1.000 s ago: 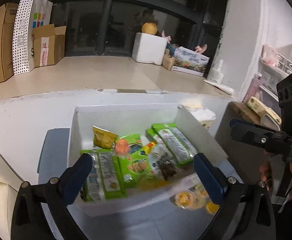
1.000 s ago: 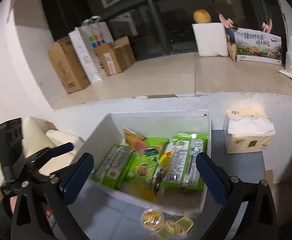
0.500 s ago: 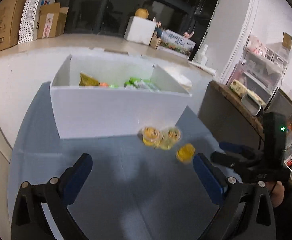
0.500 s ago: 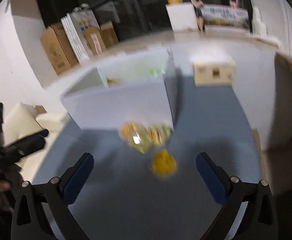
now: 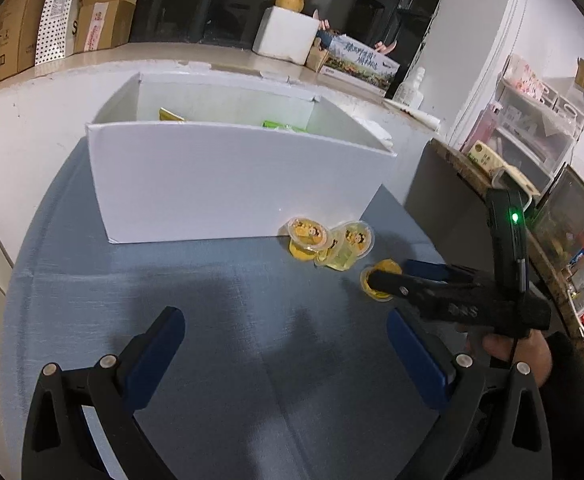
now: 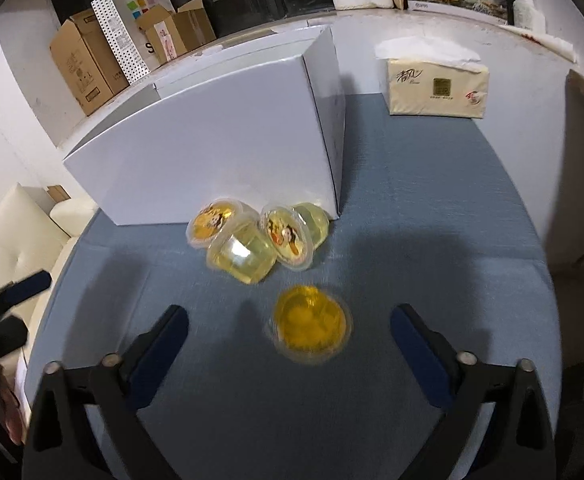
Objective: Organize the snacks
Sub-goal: 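Grasp a yellow jelly cup with the right tool while the left tool grasps a green cup, then drop both held jelly cups into the white box, then grasp a cartoon-label jelly cup with each tool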
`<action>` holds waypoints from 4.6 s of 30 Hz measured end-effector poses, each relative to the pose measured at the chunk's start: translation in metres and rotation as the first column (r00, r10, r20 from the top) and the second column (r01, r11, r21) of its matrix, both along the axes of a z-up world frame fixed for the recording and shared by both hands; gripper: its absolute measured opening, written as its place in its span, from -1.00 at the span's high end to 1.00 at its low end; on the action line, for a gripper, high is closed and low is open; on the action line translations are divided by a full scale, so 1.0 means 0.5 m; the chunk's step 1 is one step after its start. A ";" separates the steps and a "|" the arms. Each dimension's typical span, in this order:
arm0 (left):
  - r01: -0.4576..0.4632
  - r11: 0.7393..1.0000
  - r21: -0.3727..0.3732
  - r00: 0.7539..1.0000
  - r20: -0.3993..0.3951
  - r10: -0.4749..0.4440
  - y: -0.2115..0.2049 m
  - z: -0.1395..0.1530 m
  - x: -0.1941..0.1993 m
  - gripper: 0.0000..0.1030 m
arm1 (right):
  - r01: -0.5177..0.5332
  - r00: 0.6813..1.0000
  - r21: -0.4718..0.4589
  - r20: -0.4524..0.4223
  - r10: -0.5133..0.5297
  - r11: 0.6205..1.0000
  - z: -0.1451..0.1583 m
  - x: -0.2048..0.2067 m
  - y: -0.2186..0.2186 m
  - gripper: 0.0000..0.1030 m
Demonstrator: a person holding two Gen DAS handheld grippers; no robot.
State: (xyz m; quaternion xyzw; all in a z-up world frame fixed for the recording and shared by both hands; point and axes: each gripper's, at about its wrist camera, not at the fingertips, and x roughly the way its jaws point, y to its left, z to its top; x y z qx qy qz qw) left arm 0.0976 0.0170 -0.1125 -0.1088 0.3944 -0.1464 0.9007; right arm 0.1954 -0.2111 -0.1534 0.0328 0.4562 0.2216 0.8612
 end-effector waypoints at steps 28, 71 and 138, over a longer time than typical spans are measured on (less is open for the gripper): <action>0.215 0.920 0.328 0.973 0.008 -0.231 -0.264 -0.062 0.178 -0.68 | 0.028 1.000 0.108 0.009 -0.029 0.994 0.024 -0.134 -0.126 0.29; -0.056 0.997 0.056 0.977 0.210 0.043 0.102 0.182 0.270 0.36 | -0.180 0.973 0.135 0.170 0.156 0.974 0.283 0.170 0.154 0.28; -0.002 0.999 0.032 0.996 -0.088 0.005 -0.058 -0.051 0.078 -1.00 | -0.074 0.996 0.117 0.056 0.068 0.990 0.052 -0.023 -0.046 0.02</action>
